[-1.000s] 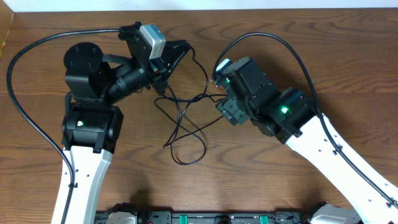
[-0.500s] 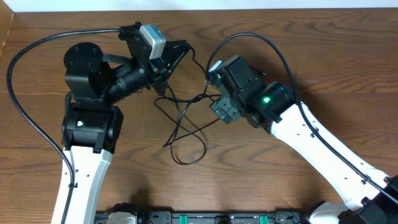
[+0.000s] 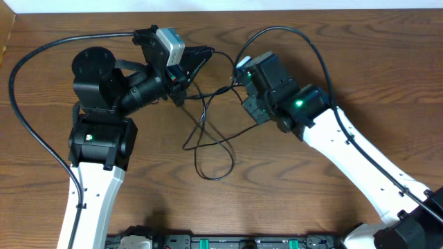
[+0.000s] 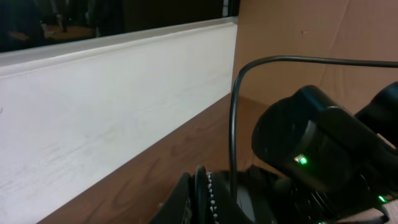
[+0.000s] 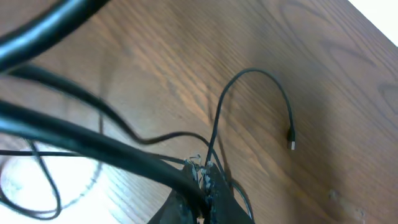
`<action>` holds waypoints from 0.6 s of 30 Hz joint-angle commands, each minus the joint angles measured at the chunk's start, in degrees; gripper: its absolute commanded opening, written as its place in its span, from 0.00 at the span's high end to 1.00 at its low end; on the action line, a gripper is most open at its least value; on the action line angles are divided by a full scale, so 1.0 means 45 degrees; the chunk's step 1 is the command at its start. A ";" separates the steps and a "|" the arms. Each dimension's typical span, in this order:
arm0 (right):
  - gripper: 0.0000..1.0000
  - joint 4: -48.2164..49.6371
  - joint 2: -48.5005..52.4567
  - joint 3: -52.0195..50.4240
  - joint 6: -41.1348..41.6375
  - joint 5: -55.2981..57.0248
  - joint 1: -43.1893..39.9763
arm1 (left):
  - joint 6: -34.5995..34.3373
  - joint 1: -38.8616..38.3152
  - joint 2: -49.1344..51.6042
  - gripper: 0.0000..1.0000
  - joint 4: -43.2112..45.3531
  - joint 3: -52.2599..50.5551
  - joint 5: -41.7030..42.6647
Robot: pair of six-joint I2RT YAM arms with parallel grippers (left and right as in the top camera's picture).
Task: Untangle cables
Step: 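Pull the black cable rightward off the table edge with the right gripper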
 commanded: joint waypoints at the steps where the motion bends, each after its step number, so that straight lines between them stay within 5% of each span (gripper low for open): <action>1: 0.99 -0.0189 -0.0364 0.0063 0.0879 0.0850 -0.0350 | 0.0214 0.0044 0.0000 0.93 0.0049 0.0049 -0.0039; 18: 0.99 -0.0452 -0.7300 0.0962 0.1491 0.4420 -0.0792 | 0.1452 0.0044 0.0355 0.93 -0.2540 0.0044 -0.1802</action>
